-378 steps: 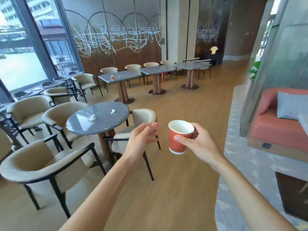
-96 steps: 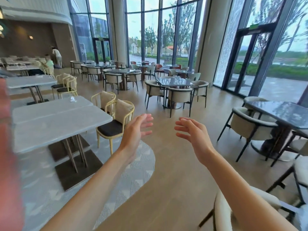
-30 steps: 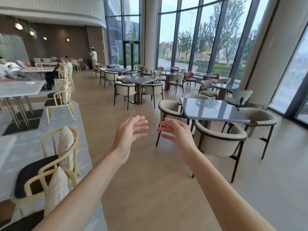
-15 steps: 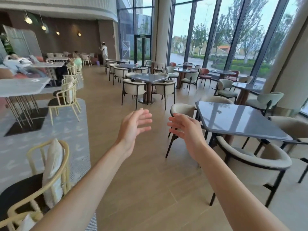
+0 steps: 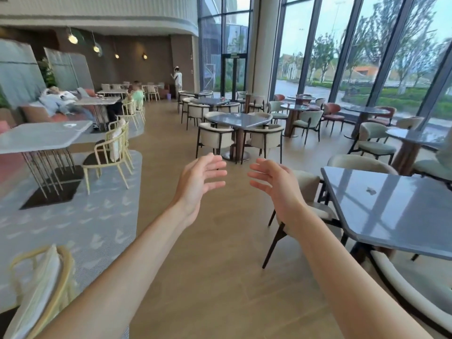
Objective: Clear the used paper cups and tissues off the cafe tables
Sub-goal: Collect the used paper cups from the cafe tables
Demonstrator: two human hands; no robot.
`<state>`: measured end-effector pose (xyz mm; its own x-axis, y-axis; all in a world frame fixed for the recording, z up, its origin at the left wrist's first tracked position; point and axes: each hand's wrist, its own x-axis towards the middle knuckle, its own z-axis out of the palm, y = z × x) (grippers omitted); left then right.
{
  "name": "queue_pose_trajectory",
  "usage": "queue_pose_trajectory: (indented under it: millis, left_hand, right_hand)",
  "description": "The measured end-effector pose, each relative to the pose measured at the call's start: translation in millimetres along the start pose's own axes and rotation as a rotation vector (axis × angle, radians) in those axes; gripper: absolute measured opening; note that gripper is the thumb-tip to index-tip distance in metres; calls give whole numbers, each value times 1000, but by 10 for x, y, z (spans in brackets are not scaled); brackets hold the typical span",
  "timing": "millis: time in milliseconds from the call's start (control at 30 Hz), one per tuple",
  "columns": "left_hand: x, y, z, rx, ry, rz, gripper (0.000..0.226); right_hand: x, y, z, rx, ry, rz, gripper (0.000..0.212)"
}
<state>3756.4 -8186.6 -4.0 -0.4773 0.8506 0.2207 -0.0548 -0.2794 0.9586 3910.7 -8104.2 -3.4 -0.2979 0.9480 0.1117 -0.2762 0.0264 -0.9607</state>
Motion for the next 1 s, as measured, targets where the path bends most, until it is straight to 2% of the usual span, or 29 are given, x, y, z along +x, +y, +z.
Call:
queue_pose_trajectory:
  millis: [200,367,733,1000]
  left_hand:
    - [1344,-329,412,-24,-32,-22,32]
    - [2557,-692,462,-60,-51,-26,34]
    - [5525,-1255,38,-38,-50,-49,32]
    - [7205,-1793,309,-26,-67,-92,33]
  right_hand:
    - [1337,87,-165,-42,39,-12,15]
    - [2480,333,-201,-40,96,-15,15]
    - [5470,872,657,-2,90,1,26]
    - [7153,1127,604,10,127,4,26]
